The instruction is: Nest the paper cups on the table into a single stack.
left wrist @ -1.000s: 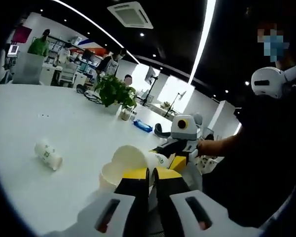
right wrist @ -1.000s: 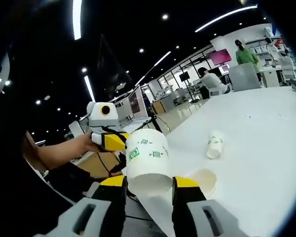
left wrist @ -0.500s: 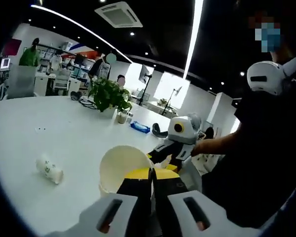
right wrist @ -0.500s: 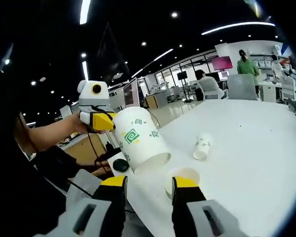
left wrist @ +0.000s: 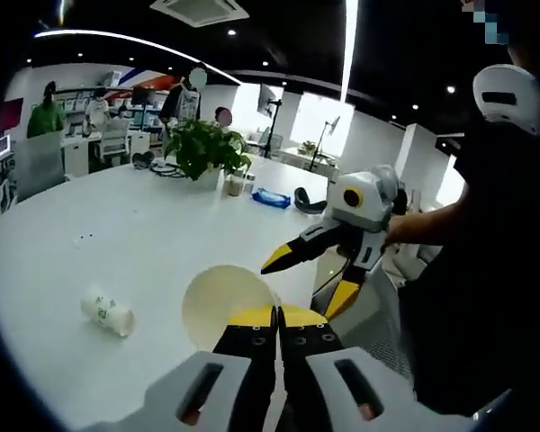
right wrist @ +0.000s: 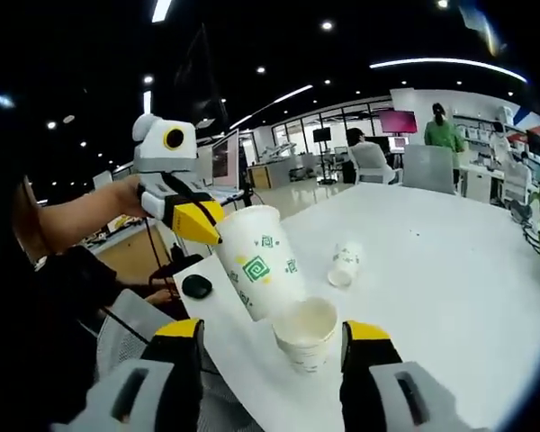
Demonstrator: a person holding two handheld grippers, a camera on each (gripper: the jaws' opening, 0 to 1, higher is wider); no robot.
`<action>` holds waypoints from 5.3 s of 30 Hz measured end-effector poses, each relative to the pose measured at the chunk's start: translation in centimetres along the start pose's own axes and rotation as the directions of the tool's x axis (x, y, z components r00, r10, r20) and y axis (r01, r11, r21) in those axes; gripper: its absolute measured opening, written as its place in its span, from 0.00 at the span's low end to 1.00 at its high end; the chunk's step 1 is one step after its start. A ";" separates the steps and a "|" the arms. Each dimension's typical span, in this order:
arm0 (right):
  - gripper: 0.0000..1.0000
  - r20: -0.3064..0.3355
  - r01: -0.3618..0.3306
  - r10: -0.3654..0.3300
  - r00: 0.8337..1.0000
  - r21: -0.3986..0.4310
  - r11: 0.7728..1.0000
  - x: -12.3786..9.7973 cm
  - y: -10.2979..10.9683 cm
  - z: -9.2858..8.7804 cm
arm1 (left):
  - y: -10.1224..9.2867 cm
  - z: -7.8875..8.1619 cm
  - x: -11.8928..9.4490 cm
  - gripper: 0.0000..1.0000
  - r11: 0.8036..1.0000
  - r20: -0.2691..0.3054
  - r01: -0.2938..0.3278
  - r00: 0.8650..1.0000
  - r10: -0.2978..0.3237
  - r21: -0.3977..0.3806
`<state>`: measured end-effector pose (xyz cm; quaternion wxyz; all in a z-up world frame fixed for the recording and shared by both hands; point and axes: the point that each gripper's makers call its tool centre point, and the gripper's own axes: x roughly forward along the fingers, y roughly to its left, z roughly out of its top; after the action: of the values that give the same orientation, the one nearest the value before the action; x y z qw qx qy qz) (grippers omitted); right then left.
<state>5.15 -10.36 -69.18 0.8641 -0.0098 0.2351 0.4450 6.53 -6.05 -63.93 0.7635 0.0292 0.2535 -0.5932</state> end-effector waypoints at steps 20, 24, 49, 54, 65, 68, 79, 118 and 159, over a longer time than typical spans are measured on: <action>0.85 -0.009 0.078 -0.078 0.997 0.022 0.997 -1.1 -1.8 -1.5 | 1.3 -2.0 2.8 0.00 0.987 -0.181 -0.045 0.981 0.074 0.157; 0.85 -0.010 0.080 -0.080 0.997 0.027 0.996 -1.1 -1.9 -1.7 | 1.4 -2.5 3.6 0.00 0.976 -0.224 -0.047 0.970 0.095 0.211; 0.84 -0.029 0.073 -0.072 0.997 0.039 0.997 -1.0 -1.8 -2.8 | 2.8 -7.6 6.8 0.00 0.877 -0.471 0.081 0.864 0.175 0.474; 0.84 -0.033 0.073 -0.071 0.997 0.046 0.996 -0.8 -1.8 -3.2 | 2.8 -8.1 7.1 0.00 0.869 -0.492 0.105 0.853 0.171 0.484; 0.83 -0.049 0.075 -0.072 0.996 0.050 0.996 -0.7 -1.7 -3.9 | 2.8 -8.4 7.7 0.04 0.872 -0.496 0.122 0.855 0.150 0.474; 0.83 -0.050 0.077 -0.074 0.996 0.050 0.996 -0.8 -1.8 -4.0 | 2.8 -8.4 7.6 0.07 0.866 -0.502 0.123 0.850 0.161 0.485; 0.82 -0.042 0.085 -0.082 0.996 0.056 0.995 -0.9 -2.0 -4.0 | 2.7 -6.9 6.4 0.11 0.876 -0.460 0.095 0.874 0.154 0.473; 0.88 0.038 0.141 -0.141 0.989 0.023 0.990 -1.0 -2.4 -4.0 | 14.9 -1.6 0.6 0.54 0.874 -0.051 -0.485 0.874 0.484 -0.031; 0.93 0.087 0.194 -0.198 0.976 0.054 0.980 -1.4 -3.5 -4.0 | 26.3 -7.9 3.4 0.69 0.647 -0.173 -0.628 0.762 0.624 -0.432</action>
<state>5.62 -14.45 -72.81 0.9136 0.0069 0.2030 0.3523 28.54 1.37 -78.95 0.9034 -0.0662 0.3655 -0.2141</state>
